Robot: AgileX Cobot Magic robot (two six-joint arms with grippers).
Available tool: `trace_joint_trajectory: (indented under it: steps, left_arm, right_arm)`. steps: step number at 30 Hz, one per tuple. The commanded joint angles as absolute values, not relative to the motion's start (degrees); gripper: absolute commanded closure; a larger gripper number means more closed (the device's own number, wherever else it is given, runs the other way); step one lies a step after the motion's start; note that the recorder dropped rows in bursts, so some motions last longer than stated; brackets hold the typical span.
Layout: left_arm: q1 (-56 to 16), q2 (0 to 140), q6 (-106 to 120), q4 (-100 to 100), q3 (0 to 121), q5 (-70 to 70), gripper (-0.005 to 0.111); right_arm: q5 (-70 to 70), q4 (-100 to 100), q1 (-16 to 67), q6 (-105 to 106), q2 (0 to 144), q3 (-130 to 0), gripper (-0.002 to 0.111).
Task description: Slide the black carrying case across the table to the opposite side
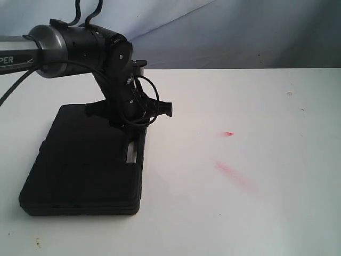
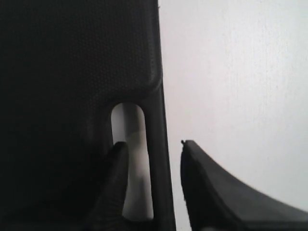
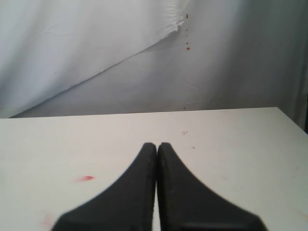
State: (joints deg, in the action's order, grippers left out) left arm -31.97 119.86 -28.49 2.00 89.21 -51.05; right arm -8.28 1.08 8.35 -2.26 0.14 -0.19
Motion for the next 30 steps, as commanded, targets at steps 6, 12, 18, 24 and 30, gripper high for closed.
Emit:
trace_joint_trajectory:
  steps: [6,12,18,24,30]
  left_arm:
    - [-32.3,122.6,-28.0,0.3,89.7,-47.9,0.07]
    - [-32.3,124.3,-28.0,0.5,89.7,-46.6,0.085]
    - [-32.3,125.6,-28.0,0.6,89.7,-45.2,0.094]
    - [-32.3,126.0,-26.8,1.0,89.7,-44.4,0.094]
    - [-32.3,127.3,-26.7,1.0,89.7,-45.0,0.094]
  right_arm:
    - [-7.8,1.2,8.0,-1.9,0.0,0.0,0.108]
    - [-7.8,1.2,8.0,-1.9,0.0,0.0,0.108]
    - [-7.8,1.2,8.0,-1.9,0.0,0.0,0.108]
    - [-7.8,1.2,8.0,-1.9,0.0,0.0,0.108]
    - [-7.8,1.2,8.0,-1.9,0.0,0.0,0.108]
